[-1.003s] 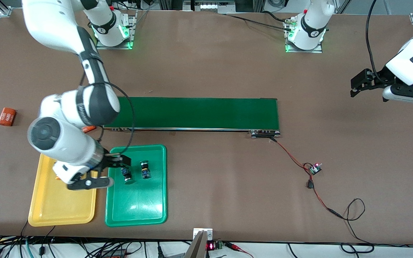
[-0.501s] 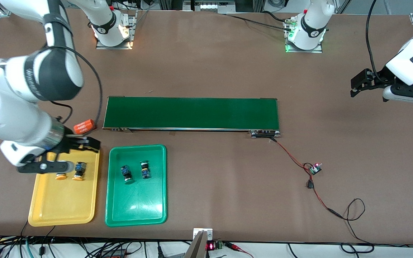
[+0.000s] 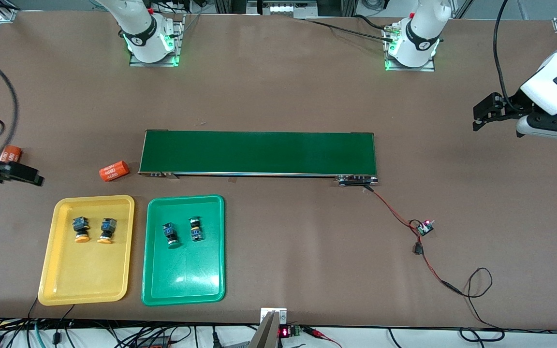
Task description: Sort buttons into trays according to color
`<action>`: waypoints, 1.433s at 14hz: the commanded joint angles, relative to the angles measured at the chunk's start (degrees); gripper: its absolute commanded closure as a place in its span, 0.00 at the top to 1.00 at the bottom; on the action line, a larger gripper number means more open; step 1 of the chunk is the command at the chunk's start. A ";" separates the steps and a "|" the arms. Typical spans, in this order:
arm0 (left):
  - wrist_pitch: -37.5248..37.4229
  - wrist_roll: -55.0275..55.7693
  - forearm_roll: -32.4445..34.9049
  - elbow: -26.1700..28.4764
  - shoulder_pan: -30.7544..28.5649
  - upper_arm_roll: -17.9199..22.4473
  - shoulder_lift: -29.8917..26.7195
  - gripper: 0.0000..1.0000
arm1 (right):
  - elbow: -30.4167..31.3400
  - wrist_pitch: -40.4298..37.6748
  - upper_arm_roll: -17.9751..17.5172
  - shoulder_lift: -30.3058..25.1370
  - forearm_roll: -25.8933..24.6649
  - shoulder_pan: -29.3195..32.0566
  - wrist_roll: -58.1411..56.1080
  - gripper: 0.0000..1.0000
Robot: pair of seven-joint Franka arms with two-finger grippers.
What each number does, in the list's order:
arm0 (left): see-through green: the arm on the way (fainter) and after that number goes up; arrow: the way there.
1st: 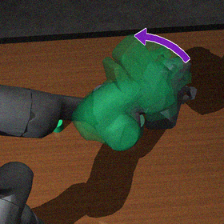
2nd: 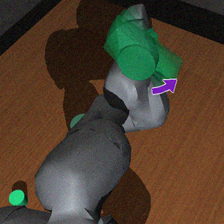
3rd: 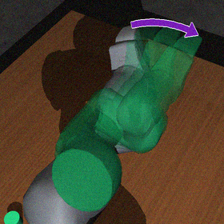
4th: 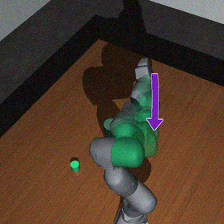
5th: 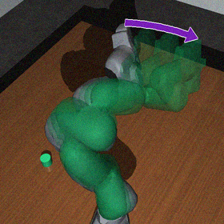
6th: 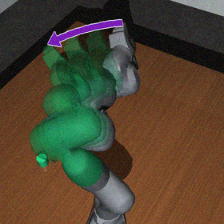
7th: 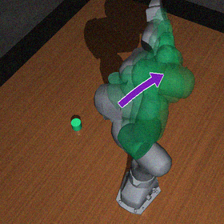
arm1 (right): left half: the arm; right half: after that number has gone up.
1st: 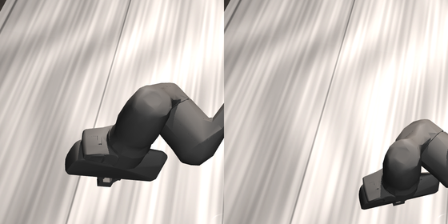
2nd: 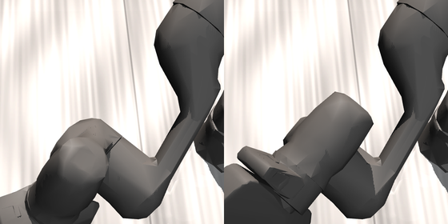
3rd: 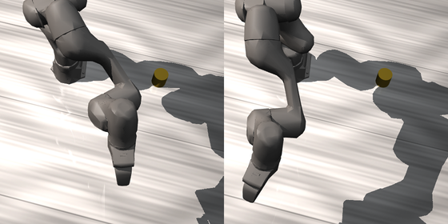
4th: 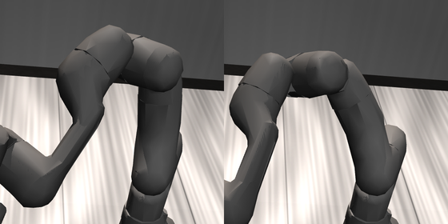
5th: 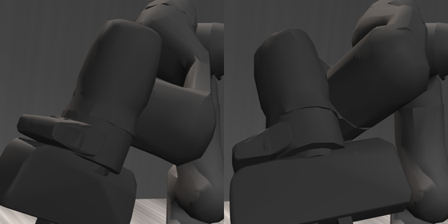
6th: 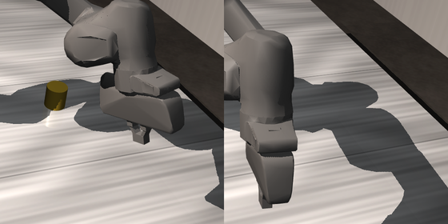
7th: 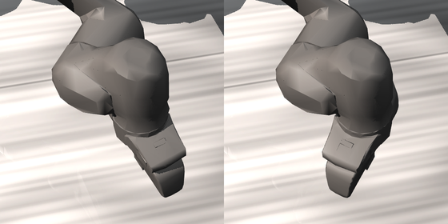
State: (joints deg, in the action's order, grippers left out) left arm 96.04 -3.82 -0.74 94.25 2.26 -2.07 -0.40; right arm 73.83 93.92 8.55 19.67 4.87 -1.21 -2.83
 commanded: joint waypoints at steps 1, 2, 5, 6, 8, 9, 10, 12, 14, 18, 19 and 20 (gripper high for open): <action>-1.03 -1.28 -1.02 -1.08 -0.06 0.23 0.22 1.00 | 9.56 -0.66 -4.23 -10.33 -4.15 0.16 0.72 1.00; -1.03 -1.28 -1.02 -1.08 -0.06 0.23 0.22 1.00 | 9.40 -3.89 -4.41 -11.40 -4.16 0.25 1.07 1.00; -1.03 -1.28 -1.02 -1.08 -0.15 0.23 0.22 1.00 | 11.15 -4.72 -4.41 -14.30 -4.25 0.25 1.07 1.00; -1.12 -1.28 -1.02 -1.00 -0.15 0.23 0.13 1.00 | 11.85 -4.37 -4.41 -14.92 -4.25 0.34 1.07 1.00; -1.12 -1.28 -1.20 -1.08 -0.15 0.31 0.22 1.00 | 12.82 -4.88 -4.15 -15.80 -4.25 0.60 0.64 1.00; -1.12 -1.28 -1.11 -1.00 -0.15 0.31 0.22 1.00 | 13.87 -4.98 -4.06 -16.50 -4.25 0.60 0.46 1.00; -1.12 -1.28 -1.20 -1.08 -0.06 0.23 0.22 1.00 | 15.19 -4.54 -4.06 -17.03 -4.25 0.60 0.63 1.00; -1.03 -1.19 -1.20 -1.08 -0.06 0.23 0.22 1.00 | 16.69 -4.19 -3.98 -17.91 -4.34 0.51 0.63 1.00; -1.12 -1.19 -1.20 -1.08 -0.06 0.23 0.22 1.00 | 18.36 -3.40 -4.06 -19.75 -4.34 0.42 0.55 1.00; -1.03 -0.84 -1.46 -1.17 0.03 0.23 0.22 1.00 | 17.93 -4.01 -4.33 -19.67 -4.25 0.34 0.37 1.00; -1.03 -0.84 -1.55 -1.17 0.03 0.23 0.22 1.00 | 17.92 -4.01 -4.24 -19.67 -4.25 0.42 0.37 1.00; -1.03 -0.84 -1.55 -1.17 0.03 0.23 0.22 1.00 | 17.84 -4.01 -4.24 -19.76 -4.25 0.51 0.28 1.00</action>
State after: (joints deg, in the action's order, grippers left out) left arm 96.02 -3.82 -0.84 94.24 2.26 -2.07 -0.38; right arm 90.22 89.36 4.64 1.18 1.31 -0.92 -2.36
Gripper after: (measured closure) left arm 0.000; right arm 0.000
